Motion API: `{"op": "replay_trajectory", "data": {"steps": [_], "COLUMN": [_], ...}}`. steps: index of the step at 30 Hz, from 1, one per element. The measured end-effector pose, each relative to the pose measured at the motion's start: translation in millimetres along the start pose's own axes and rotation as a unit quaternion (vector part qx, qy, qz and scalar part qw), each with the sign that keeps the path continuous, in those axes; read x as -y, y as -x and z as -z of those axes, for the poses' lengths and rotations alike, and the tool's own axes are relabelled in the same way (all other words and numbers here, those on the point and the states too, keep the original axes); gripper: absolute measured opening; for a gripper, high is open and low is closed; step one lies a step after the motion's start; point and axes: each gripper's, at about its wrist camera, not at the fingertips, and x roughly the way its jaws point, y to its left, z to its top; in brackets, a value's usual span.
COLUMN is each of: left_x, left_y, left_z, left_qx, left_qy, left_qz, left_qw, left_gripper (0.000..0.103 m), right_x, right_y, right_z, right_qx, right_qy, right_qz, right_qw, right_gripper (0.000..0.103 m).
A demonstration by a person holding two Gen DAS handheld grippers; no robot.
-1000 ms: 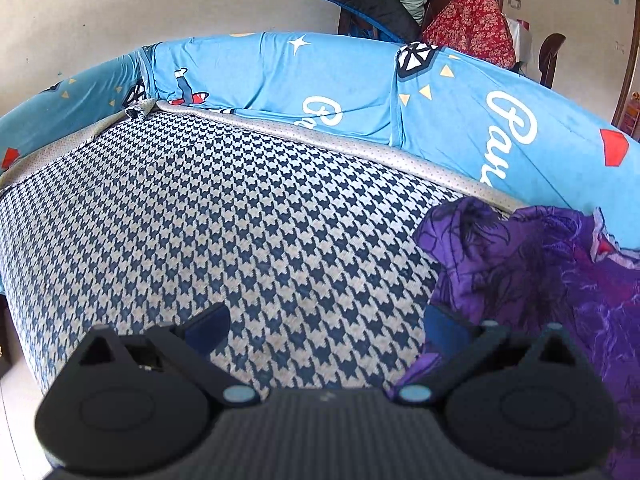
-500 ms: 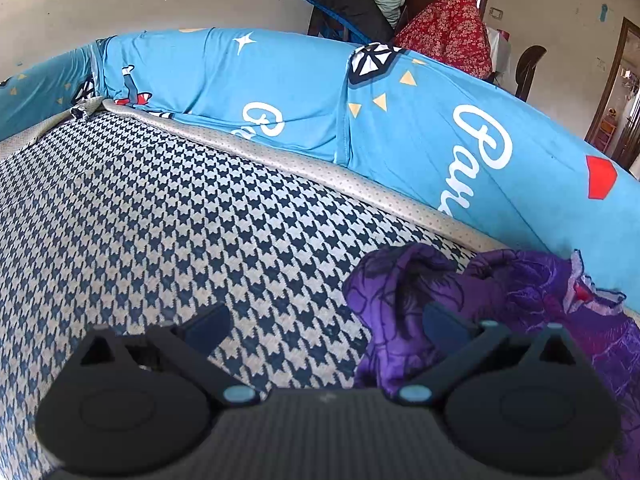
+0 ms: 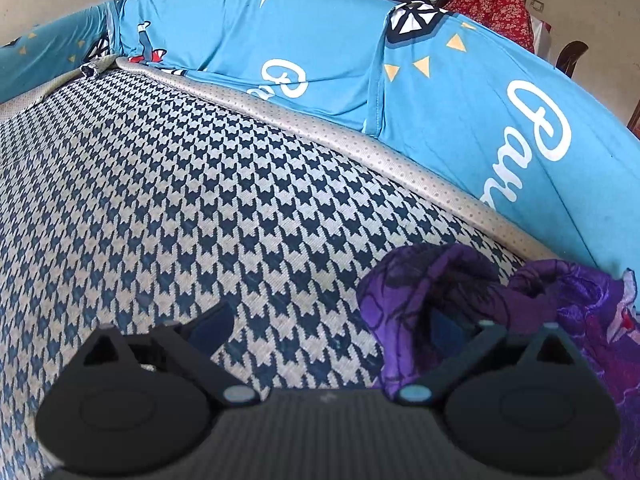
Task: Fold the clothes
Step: 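Grasp the blouse's sleeve fabric with the left gripper and lift it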
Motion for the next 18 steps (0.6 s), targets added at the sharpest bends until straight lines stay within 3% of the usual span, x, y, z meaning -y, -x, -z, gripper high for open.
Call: {"op": "replay_trajectory", "data": {"steps": [4,6,8,11,15,18], "left_x": [2.6,9.3,16.0,25.3,40.4,42.2], "left_y": [0.8,3.7,8.3,17.7,32.6,38.7], "left_z": [2.6,4.6,6.6,8.9,13.6,14.8], "left_qx": [-0.004,-0.002,0.002,0.009,0.028,0.027], "left_qy": [0.019,0.01,0.004,-0.013,-0.053,-0.053], "left_qz": [0.028,0.037,0.045,0.08,0.102,0.131], "left_qw": [0.9994,0.9992,0.999,0.9967,0.993,0.9896], "left_gripper": [0.059,0.036,0.03,0.029,0.029,0.029], "right_x": [1.0,2.7,4.8,8.9,17.6,23.7], "right_y": [-0.9,-0.7,-0.7,-0.6,1.8,4.3], "right_z": [-0.1,-0.6,-1.2,-4.1,-10.9,-15.1], "right_qx": [0.002,0.003,0.005,0.011,0.026,0.034], "right_qy": [0.002,-0.001,-0.004,-0.008,-0.025,-0.038], "right_qz": [0.001,0.004,0.007,0.015,0.027,0.033], "right_qw": [1.0,1.0,1.0,1.0,0.999,0.998], "right_gripper": [0.046,0.046,0.046,0.046,0.046,0.046]}}
